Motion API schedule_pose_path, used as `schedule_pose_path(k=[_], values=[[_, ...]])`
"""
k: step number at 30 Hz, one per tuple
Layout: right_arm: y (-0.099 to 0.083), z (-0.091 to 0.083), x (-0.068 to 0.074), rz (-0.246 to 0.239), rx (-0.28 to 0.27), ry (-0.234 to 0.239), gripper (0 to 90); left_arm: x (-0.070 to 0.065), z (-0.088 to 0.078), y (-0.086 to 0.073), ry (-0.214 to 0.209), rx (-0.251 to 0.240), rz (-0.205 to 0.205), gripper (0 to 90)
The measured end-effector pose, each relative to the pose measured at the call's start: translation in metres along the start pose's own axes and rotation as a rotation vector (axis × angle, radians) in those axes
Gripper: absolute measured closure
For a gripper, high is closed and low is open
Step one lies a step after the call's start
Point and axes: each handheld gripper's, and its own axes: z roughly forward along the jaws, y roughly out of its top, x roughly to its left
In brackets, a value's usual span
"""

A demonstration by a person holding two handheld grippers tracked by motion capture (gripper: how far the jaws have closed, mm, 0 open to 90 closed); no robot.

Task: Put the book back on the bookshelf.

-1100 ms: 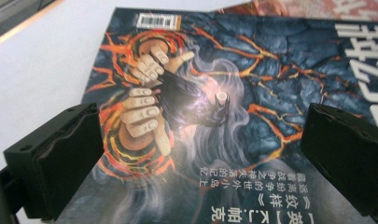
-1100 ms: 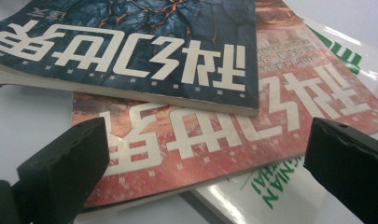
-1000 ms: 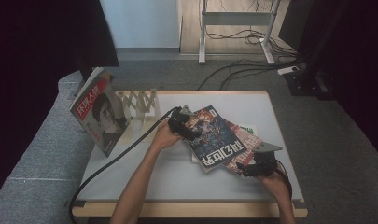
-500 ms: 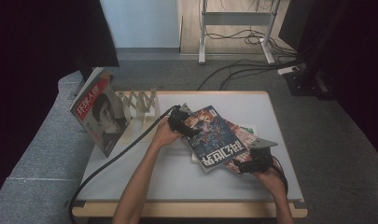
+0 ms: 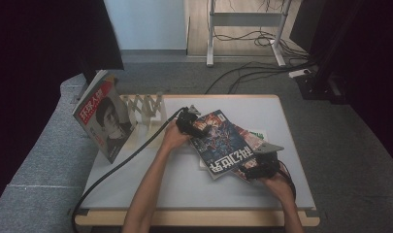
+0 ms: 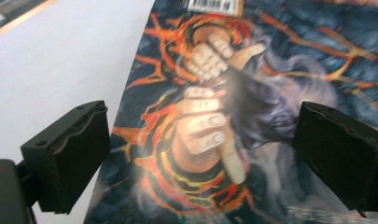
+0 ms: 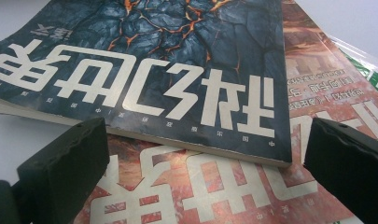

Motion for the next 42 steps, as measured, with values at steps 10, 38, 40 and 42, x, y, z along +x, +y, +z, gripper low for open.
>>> schedule_pose_path(k=[10,38,40,42], values=[[0.003,0.004,0.0,-0.006,0.006,0.012,0.0,0.005,0.008,0.0,-0.04,-0.015,-0.052,0.0],[-0.003,0.009,-0.005,0.015,0.01,0.02,0.0,0.003,0.014,0.0,-0.088,-0.004,-0.13,0.0],[-0.004,0.007,-0.005,0.014,0.01,0.018,0.0,-0.001,0.012,0.001,-0.082,0.009,-0.119,0.0],[-0.007,0.004,-0.006,0.018,0.009,0.015,0.0,-0.005,0.01,0.001,-0.075,0.021,-0.105,0.0]])
